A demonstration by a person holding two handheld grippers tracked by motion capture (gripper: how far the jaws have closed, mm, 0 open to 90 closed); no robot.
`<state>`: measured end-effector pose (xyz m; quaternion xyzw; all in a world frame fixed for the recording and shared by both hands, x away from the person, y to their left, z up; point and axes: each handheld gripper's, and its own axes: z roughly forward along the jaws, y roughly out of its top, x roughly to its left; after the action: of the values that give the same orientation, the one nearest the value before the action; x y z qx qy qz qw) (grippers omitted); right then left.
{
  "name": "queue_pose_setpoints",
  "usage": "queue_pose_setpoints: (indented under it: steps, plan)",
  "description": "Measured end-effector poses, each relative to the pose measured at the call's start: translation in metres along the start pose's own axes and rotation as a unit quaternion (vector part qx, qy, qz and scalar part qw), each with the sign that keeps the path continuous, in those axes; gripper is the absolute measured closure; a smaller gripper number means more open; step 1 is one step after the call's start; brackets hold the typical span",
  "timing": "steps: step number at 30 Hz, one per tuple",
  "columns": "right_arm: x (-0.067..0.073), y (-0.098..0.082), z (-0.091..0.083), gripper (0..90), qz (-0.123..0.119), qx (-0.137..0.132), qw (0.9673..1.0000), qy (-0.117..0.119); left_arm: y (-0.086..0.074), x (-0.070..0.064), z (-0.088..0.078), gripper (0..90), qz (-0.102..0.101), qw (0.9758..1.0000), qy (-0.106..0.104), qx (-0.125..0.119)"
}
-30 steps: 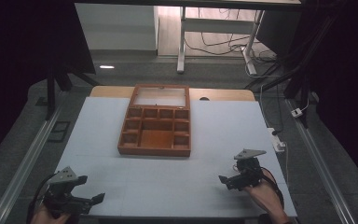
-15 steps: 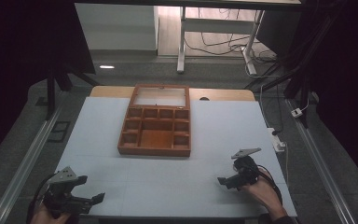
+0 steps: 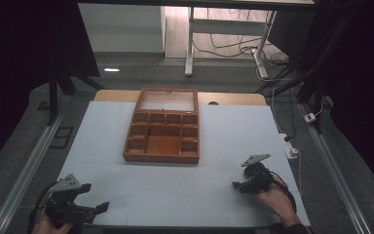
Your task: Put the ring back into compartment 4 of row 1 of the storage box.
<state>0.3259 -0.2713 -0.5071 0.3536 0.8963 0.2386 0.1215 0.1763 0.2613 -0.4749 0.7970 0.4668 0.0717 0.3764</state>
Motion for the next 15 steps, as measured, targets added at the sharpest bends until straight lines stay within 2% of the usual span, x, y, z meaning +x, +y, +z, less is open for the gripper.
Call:
queue_pose_setpoints:
  steps: [5, 9, 14, 15]
  plan:
    - [-0.0047, 0.0016, -0.0027, 69.8, 0.008, 0.003, 0.9999, -0.008, -0.0001, 0.0003, 0.0, 5.5, -0.002, 1.0, 0.0, 0.0]
    - [-0.0069, 0.0029, -0.0034, 85.1, 0.012, 0.012, 0.9998, -0.012, 0.0, 0.0004, 0.0002, 5.7, -0.003, 1.0, 0.002, 0.002]
    - [-0.0091, 0.0039, -0.0035, 86.2, 0.032, 0.015, 0.9994, -0.004, -0.0001, 0.001, -0.0001, 5.8, -0.004, 1.0, -0.001, 0.0]
    - [-0.0091, 0.0039, -0.0035, 86.3, 0.03, 0.015, 0.9994, -0.004, -0.0002, 0.0013, -0.0003, 5.7, -0.005, 1.0, -0.002, -0.001]
